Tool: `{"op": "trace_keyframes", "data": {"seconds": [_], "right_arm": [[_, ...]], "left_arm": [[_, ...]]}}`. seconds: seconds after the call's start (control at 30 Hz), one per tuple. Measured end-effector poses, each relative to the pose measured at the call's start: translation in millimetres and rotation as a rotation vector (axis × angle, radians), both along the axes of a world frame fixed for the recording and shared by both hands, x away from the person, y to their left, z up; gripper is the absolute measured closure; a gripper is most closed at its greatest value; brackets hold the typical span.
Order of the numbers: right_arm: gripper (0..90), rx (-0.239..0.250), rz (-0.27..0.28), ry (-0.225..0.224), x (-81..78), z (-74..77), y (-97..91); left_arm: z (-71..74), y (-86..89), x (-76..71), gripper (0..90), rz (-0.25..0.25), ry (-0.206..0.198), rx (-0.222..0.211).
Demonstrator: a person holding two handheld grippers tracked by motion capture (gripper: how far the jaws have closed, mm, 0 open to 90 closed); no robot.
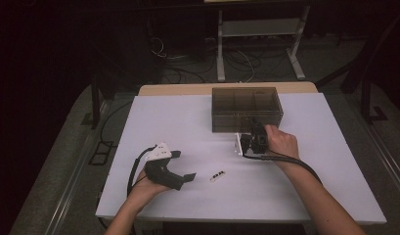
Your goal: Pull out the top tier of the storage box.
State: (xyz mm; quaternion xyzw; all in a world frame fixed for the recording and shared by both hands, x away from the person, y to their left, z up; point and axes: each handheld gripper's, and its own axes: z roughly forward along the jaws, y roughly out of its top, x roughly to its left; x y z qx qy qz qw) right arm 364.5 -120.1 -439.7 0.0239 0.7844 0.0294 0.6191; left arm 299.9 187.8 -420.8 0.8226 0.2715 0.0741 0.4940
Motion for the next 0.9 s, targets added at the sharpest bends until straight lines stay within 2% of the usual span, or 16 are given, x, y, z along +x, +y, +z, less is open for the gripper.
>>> {"op": "trace_keyframes", "data": {"seconds": [0.9], "right_arm": [[77.6, 0.003, 0.014, 0.001, -10.7, 0.4, -2.3]], "left_arm": [[0.0, -0.3, -0.2, 0.0, -0.001, 0.0, 0.0]]}}
